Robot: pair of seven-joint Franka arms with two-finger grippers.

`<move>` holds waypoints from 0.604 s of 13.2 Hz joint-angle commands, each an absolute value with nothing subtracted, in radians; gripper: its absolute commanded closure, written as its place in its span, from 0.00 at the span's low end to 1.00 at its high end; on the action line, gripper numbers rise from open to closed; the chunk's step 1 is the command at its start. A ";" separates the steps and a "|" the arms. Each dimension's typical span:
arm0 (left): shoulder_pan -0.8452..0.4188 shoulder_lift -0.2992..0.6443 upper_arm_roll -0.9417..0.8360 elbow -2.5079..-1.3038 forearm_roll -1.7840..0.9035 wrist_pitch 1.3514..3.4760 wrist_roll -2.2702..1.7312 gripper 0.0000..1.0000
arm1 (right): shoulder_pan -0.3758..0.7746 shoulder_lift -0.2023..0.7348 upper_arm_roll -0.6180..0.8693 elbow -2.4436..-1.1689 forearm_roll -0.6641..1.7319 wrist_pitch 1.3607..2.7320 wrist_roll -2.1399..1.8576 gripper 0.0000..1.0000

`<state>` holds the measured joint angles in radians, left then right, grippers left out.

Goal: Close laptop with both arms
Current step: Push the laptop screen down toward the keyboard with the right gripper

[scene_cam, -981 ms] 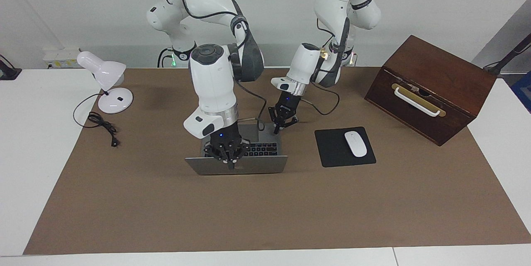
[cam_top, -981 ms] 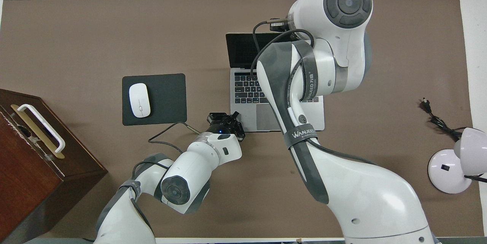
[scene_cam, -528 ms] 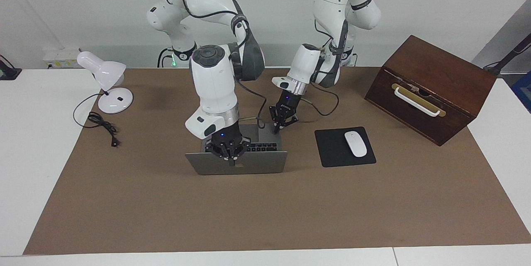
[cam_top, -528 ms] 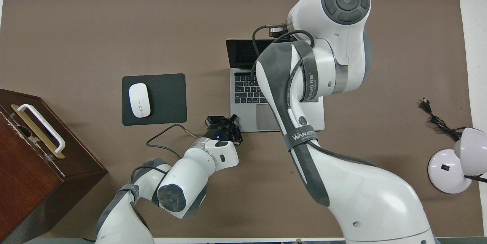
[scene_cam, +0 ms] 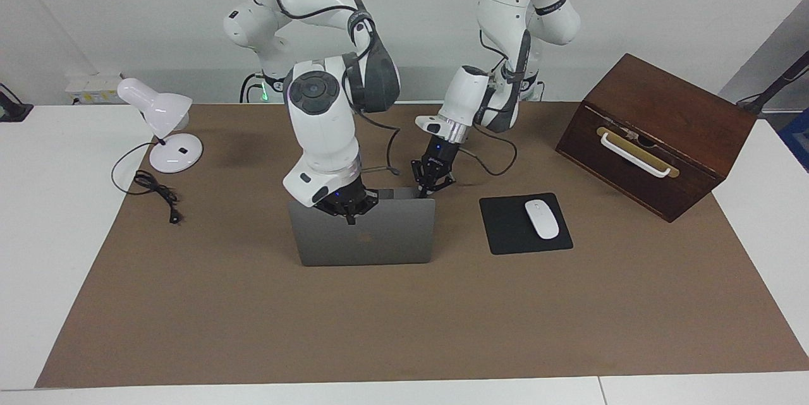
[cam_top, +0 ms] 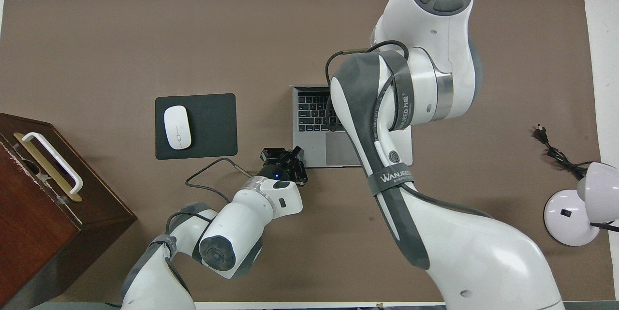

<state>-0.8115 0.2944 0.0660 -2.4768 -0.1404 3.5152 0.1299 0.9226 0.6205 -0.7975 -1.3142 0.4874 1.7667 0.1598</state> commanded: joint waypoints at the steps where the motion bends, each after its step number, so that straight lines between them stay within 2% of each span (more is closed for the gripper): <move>1: -0.854 0.298 0.081 -2.540 -0.150 3.501 0.144 1.00 | 0.949 0.560 -0.811 -1.426 0.520 1.755 0.121 1.00; 5: -0.868 0.298 0.081 -2.559 -0.150 3.502 0.146 1.00 | 0.954 0.534 -0.811 -1.460 0.518 1.686 0.124 1.00; 8: -0.873 0.298 0.083 -2.563 -0.150 3.502 0.146 1.00 | 0.979 0.503 -0.808 -1.531 0.518 1.690 0.130 1.00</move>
<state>-0.8337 0.2833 0.0752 -2.4984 -0.1405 3.5250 0.1396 0.9467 0.5527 -0.7975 -1.4449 0.4883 1.6860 0.1587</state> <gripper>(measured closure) 0.991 0.991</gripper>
